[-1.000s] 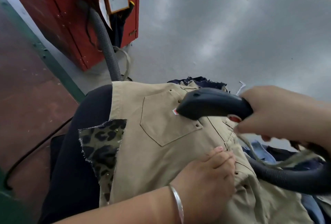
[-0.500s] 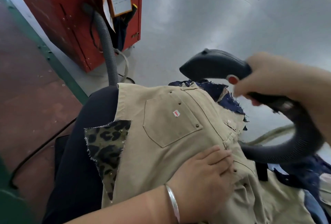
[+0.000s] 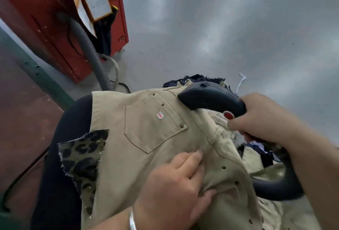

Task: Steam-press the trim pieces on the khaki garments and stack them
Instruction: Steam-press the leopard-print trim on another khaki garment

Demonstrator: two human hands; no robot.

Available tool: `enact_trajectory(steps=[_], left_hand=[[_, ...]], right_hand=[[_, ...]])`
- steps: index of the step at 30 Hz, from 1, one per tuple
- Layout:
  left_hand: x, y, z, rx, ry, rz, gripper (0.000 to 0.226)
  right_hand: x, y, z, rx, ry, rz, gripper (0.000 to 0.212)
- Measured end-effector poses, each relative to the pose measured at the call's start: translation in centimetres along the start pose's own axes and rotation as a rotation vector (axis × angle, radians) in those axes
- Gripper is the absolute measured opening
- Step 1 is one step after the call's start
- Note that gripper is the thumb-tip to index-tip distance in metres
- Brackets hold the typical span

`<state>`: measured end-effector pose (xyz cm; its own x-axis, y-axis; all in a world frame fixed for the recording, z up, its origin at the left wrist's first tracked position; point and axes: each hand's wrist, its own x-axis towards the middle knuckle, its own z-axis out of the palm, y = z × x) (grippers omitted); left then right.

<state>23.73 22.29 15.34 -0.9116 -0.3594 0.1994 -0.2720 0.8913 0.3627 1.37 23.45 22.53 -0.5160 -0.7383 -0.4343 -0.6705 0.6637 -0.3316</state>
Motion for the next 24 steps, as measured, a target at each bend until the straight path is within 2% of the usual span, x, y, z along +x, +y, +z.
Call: enact_trajectory(steps=[4,7,10,12,15,18,22,24], left_hand=[[0.0,0.6,0.0,0.001,-0.001,-0.004,0.043],[-0.1,0.6,0.0,-0.018,0.061,-0.015,0.041],[0.3,0.1,-0.4,-0.104,0.208,-0.034,0.034],[1.6,-1.2,-1.5,-0.096,0.239,-0.102,0.031],[4.0,-3.8,-3.5,0.040,0.096,-0.220,0.044],[4.7,-4.7,-4.0,0.062,-0.087,-0.269,0.053],[3.4,-4.1,-3.0,0.075,-0.105,-0.223,0.047],[3.2,-4.0,-2.6,0.070,-0.086,-0.211,0.050]], right_hand=[[4.8,-1.9,-0.4,0.221,0.002,0.081,0.012],[5.8,-0.8,-2.5,0.371,0.086,0.128,0.011],[3.9,1.7,-4.5,0.377,0.118,0.099,0.012],[1.9,3.3,-5.0,0.304,0.107,0.058,0.015],[-1.3,5.1,-4.5,0.203,0.065,0.013,0.017],[-3.6,5.7,-3.3,0.156,-0.017,0.005,0.010],[-3.5,5.0,-1.4,0.058,-0.134,0.013,0.012],[-2.5,3.9,-1.0,0.020,-0.128,-0.003,0.010]])
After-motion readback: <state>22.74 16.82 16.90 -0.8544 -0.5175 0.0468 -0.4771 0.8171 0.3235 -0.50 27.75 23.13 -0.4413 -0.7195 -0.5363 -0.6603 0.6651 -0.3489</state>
